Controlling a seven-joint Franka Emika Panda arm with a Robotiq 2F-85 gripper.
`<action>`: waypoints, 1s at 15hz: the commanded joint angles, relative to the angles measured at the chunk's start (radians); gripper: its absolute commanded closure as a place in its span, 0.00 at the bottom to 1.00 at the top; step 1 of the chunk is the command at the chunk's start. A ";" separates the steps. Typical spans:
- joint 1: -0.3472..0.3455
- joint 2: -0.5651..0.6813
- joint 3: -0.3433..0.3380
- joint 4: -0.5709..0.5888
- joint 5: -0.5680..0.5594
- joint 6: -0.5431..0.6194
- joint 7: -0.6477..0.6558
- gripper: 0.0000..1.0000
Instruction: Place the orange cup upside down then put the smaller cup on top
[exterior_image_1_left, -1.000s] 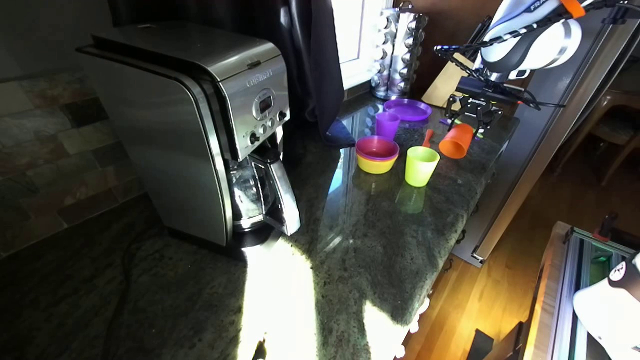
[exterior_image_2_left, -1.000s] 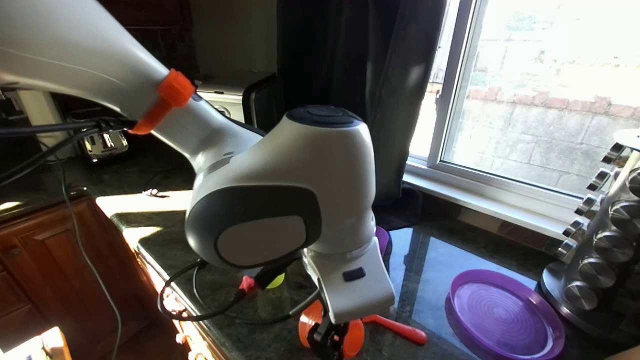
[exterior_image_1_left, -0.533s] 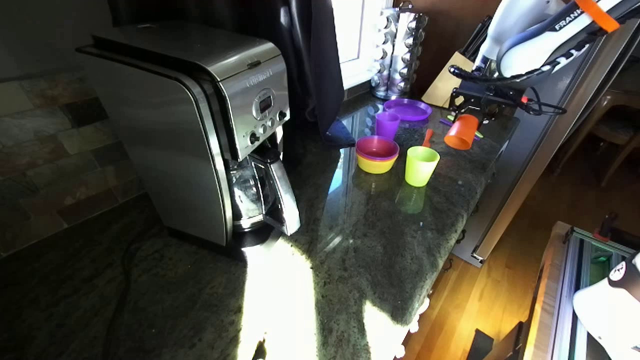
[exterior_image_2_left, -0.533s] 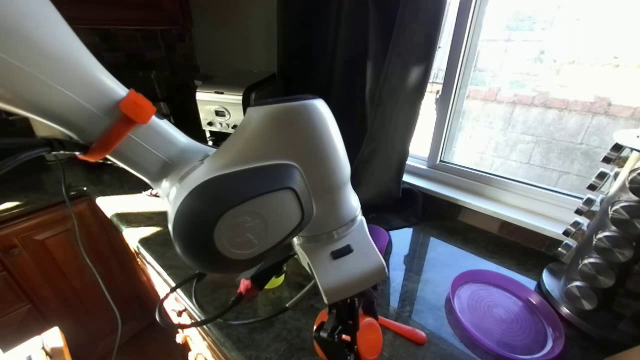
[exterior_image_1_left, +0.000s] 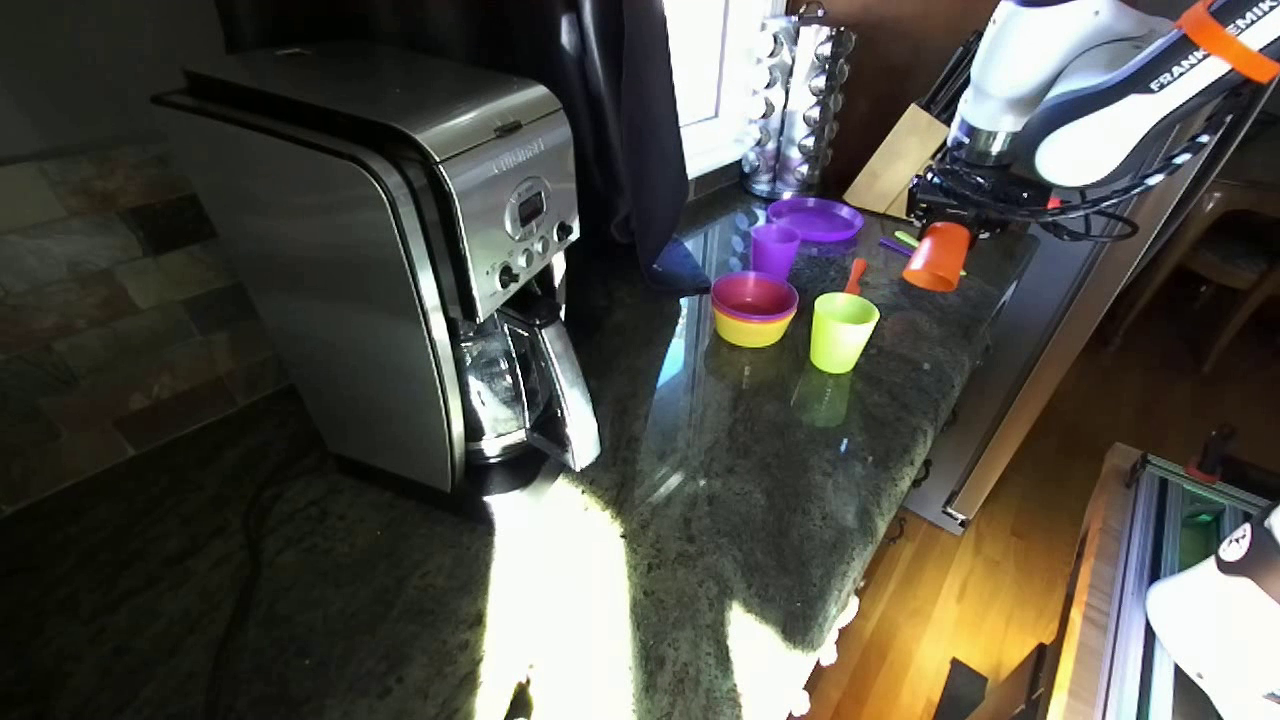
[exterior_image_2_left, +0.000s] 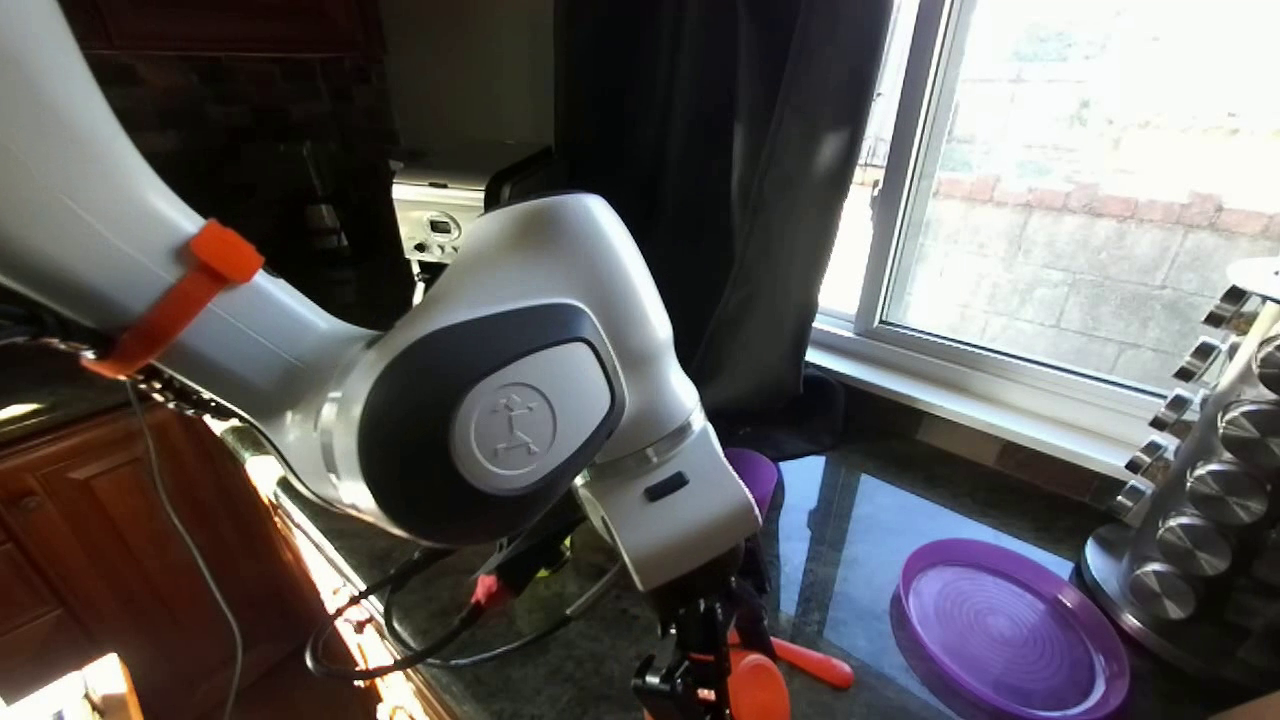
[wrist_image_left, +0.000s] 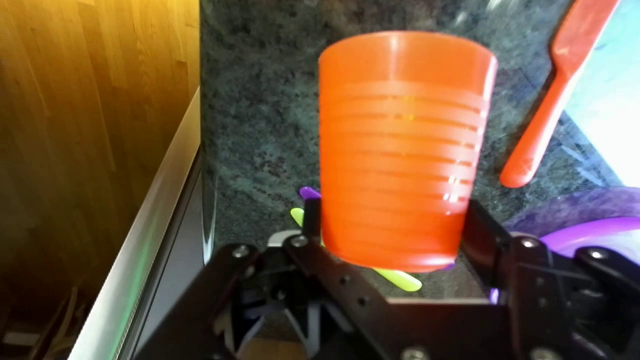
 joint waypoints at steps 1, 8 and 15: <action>-0.003 0.002 0.010 0.000 -0.082 -0.034 0.088 0.57; 0.016 0.039 0.015 0.018 -0.227 -0.058 0.240 0.57; 0.054 0.081 0.012 0.044 -0.295 -0.113 0.326 0.30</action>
